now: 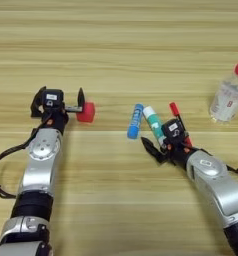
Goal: Move the objects on the table
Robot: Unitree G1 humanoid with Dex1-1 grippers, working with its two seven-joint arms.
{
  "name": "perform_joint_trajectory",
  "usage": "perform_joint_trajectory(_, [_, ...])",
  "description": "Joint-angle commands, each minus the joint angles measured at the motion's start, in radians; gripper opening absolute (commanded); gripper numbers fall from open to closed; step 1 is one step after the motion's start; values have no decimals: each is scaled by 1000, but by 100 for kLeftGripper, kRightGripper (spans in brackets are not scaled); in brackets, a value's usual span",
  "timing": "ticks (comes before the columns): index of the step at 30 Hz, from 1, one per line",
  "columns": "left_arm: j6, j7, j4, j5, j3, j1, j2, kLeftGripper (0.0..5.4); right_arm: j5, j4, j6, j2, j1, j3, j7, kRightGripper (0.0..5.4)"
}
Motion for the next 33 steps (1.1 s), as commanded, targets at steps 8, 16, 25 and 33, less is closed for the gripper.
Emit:
perform_joint_trajectory(8, [1, -11, -16, -24, 0, -9, -8, 540, 7, -5, -5, -3, 2, -10, 1, 244])
perform_joint_trajectory(16, [-1, -14, -21, -32, -4, -8, -8, 540, 2, -2, -8, -2, 0, -16, -9, 166])
perform_joint_trajectory(25, [-3, -15, -25, -34, -7, -7, -10, 540, 11, -1, -14, 5, -5, -34, -19, 165])
perform_joint_trajectory(33, [-2, -14, -27, -33, -10, -6, -11, 540, 34, -26, -42, 21, -16, -83, -49, 165])
